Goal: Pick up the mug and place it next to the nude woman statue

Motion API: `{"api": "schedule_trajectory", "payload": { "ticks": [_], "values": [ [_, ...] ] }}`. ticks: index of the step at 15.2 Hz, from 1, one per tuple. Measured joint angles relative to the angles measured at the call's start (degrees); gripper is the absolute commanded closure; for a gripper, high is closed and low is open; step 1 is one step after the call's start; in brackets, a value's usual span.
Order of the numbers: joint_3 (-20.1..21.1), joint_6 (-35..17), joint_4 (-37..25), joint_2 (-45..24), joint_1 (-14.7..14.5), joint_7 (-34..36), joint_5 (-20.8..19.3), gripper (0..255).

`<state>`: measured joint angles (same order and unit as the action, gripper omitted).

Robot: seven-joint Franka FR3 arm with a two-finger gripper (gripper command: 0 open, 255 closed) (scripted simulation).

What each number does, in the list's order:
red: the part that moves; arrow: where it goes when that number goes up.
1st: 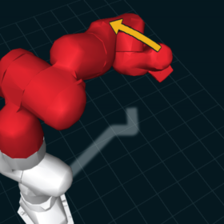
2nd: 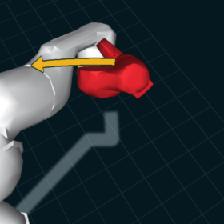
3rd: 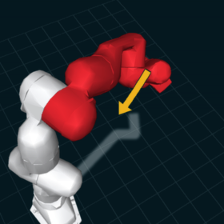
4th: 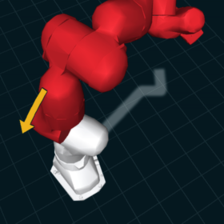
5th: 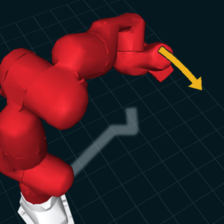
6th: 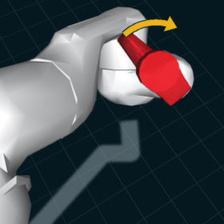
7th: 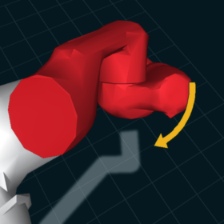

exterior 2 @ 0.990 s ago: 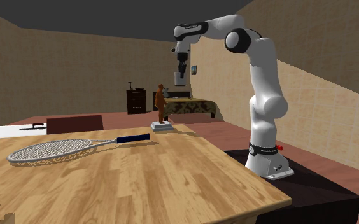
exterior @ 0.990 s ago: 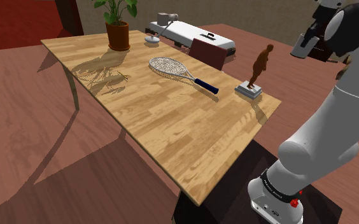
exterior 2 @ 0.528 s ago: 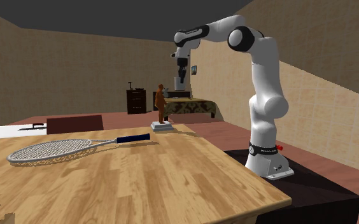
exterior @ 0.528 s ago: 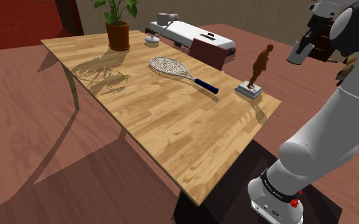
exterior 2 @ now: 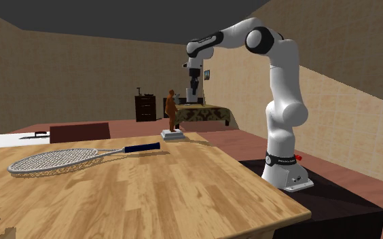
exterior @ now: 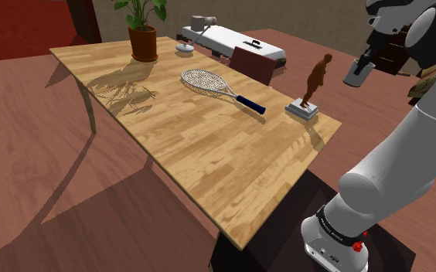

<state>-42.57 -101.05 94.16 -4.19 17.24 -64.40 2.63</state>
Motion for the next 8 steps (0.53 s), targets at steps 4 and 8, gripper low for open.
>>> {"api": "schedule_trajectory", "payload": {
  "ticks": [4,8],
  "values": [
    [0.08,-3.16,3.28,0.17,-0.13,0.07,-0.09,255],
    [0.12,-6.24,6.38,0.19,-0.18,0.02,-0.08,255]
  ]
}}
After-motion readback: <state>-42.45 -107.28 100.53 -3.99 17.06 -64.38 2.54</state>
